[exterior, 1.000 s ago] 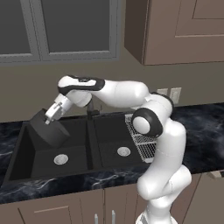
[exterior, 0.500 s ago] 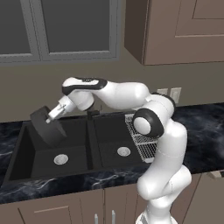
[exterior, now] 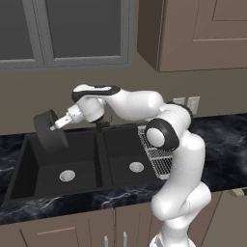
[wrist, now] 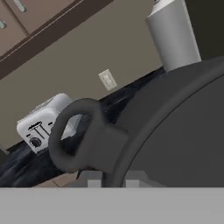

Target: Dump the bell pepper from the pot into the sink. Then turn on the water and wash the bell pepper. Then turn off the water and put the bell pepper back in the pot.

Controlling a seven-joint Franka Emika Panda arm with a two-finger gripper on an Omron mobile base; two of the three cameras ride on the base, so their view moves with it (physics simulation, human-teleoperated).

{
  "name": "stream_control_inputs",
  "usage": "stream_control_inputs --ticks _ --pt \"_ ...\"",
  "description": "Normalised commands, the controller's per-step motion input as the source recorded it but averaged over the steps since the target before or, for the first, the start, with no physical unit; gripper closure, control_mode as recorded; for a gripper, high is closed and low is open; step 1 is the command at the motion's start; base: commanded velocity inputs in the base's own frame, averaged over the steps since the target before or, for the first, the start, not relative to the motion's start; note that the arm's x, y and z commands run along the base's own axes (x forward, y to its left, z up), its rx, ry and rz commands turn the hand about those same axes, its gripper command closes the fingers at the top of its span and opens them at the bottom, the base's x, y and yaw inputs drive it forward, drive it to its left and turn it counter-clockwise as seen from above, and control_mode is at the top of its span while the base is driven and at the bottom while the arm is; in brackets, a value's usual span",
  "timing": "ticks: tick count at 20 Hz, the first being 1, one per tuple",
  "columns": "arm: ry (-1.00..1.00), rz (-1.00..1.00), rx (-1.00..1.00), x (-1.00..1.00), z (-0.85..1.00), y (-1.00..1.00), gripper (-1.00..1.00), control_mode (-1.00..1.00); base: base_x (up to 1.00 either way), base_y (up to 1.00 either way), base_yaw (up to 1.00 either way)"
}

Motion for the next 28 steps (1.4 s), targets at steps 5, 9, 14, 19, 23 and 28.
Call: stream_control_inputs --ticks 5,9,14,19,23,28 --pt "-0.05 -0.07 0.10 0.19 0.41 0.12 1.00 -1.00 0.00 0.00 0.00" --pt "-0.01 -0.06 0.12 0.14 0.35 0.15 1.00 -1.00 0.00 0.00 0.00" --pt "0.00 -0.06 0.09 0.22 0.15 0.08 1.00 -1.00 0.00 0.00 0.00" --pt "0.00 -0.07 0.09 0.24 0.13 0.02 1.00 -1.00 0.00 0.00 0.00" --pt "0.00 -0.05 0.12 0.13 0.21 0.05 1.00 -1.00 0.00 0.00 0.00" --pt "0.01 -0.04 0.14 0.08 0.20 0.02 1.00 -1.00 0.00 0.00 0.00"
